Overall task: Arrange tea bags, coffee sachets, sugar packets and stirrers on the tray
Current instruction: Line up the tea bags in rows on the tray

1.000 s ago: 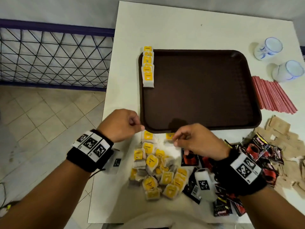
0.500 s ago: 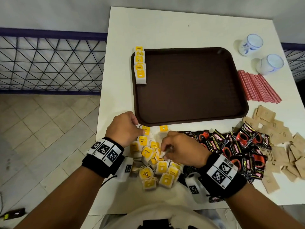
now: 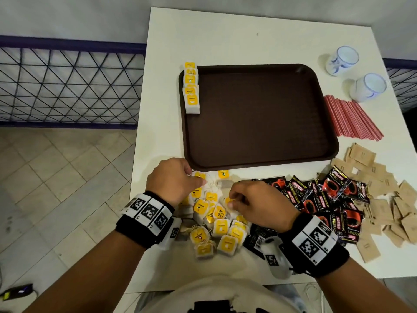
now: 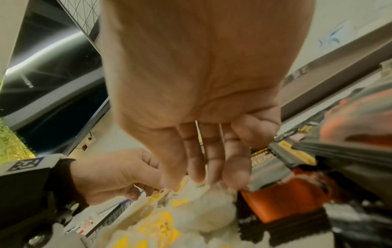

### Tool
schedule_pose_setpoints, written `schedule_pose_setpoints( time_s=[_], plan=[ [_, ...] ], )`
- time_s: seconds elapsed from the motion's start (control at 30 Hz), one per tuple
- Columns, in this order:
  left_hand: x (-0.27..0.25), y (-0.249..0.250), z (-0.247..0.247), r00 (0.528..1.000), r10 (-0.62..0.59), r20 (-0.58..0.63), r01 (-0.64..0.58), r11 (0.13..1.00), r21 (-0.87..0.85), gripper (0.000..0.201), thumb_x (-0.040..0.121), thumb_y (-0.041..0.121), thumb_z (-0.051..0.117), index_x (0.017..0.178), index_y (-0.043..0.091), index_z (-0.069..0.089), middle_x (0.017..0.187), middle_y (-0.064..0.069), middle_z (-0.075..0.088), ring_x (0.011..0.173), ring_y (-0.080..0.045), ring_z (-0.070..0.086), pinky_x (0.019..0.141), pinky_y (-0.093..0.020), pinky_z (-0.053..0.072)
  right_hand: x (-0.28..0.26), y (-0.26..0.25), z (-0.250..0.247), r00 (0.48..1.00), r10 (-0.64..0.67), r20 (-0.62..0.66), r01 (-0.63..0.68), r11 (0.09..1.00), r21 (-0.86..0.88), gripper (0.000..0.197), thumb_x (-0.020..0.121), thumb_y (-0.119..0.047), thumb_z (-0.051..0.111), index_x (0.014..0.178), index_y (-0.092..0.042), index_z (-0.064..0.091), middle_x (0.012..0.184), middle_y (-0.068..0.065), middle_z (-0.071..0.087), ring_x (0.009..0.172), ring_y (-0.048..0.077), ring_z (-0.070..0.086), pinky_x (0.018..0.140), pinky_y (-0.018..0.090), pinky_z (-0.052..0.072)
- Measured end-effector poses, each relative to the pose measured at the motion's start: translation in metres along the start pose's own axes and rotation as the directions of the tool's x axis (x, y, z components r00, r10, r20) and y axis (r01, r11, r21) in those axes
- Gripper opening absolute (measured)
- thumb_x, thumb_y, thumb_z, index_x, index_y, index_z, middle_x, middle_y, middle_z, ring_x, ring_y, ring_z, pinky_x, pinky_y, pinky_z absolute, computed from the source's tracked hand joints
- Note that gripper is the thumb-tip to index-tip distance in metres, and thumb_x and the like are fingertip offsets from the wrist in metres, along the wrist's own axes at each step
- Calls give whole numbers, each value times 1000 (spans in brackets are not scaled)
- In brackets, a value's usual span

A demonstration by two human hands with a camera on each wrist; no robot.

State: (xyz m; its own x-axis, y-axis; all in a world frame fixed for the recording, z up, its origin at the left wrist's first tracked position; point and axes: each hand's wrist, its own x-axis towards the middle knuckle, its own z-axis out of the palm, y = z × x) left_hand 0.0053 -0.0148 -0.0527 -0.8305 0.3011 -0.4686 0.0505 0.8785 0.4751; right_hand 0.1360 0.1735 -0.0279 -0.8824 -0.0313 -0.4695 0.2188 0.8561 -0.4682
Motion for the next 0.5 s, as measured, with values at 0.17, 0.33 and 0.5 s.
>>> schedule_pose_setpoints(
  time_s=[0.17,0.33,0.5],
  plan=[
    [0,0,3,1000,11,-10,-11,998,63,35,65,52,80,89,29,69,92,8,68,89,-18,65,74,-29,51,8,-3,3,997,29,76,-20,994,-110,33,90,-35,64,121,-31,57,114,-9,52,94,17,62,79,39,54],
    [1,-3,8,1000,-6,-4,6,997,75,29,66,50,78,85,32,68,90,12,68,88,-16,65,74,-28,50,9,-6,7,998,22,64,-12,989,-145,28,91,-30,63,117,-27,57,116,-6,44,95,20,61,76,36,52],
    [3,-3,10,1000,-8,-8,8,997,74,27,66,49,78,83,32,68,89,12,67,87,-17,65,76,-30,52,10,-11,8,999,18,39,-11,985,-173,24,90,-24,60,113,-23,56,116,-4,46,105,19,56,69,31,46]
  ],
)
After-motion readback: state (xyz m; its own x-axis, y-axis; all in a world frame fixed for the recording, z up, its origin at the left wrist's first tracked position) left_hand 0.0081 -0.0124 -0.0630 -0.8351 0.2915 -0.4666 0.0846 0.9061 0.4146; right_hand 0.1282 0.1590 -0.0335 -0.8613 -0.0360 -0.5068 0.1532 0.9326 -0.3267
